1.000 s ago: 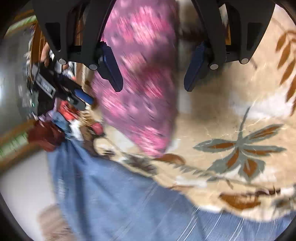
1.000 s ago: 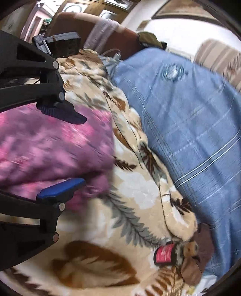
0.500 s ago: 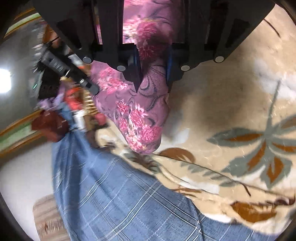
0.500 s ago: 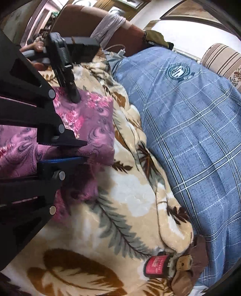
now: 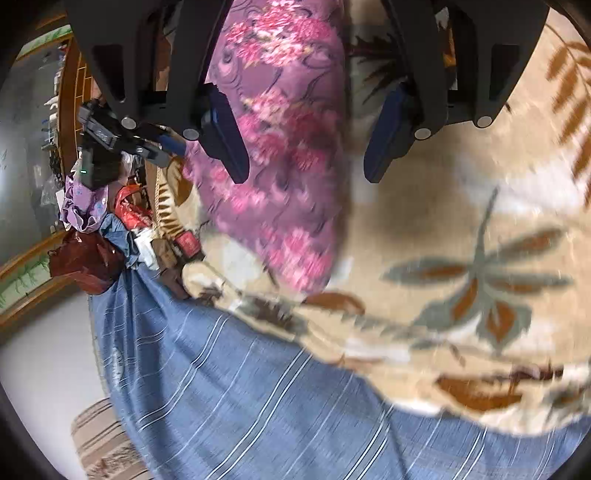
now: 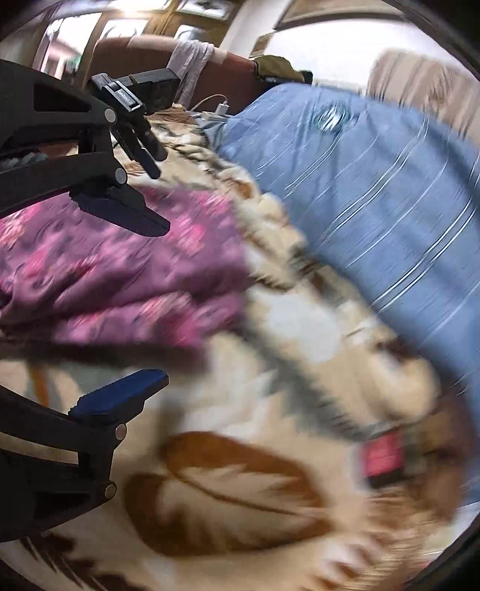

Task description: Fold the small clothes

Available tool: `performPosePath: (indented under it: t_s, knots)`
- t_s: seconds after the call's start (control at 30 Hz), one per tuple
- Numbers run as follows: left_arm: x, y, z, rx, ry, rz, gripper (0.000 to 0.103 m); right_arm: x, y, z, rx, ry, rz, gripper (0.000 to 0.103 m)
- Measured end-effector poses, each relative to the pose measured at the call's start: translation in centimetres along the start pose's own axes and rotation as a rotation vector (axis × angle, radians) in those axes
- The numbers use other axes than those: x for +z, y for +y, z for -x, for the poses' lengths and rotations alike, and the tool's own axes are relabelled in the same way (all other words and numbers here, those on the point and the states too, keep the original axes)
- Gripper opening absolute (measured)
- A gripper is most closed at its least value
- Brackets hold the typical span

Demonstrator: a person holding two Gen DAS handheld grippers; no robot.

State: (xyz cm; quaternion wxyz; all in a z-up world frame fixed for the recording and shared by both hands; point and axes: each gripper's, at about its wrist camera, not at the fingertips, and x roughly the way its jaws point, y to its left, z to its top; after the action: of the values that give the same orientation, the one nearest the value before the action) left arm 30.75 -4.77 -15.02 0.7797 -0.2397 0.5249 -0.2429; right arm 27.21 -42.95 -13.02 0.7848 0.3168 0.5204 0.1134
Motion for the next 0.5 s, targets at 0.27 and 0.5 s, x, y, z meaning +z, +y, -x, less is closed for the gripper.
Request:
performPosePath:
  t_s: [0.27,0.5]
  knots:
    - [0.5,1.6,-3.9,-0.013,0.079,0.110,0.063,0.2,0.1,-4.1,0.060,0.062,0.012,0.067]
    - [0.8,-0.4,-1.3,-0.105,-0.001,0.065,0.015,0.2,1.3,-2.0,0.097,-0.021,0.061,0.014]
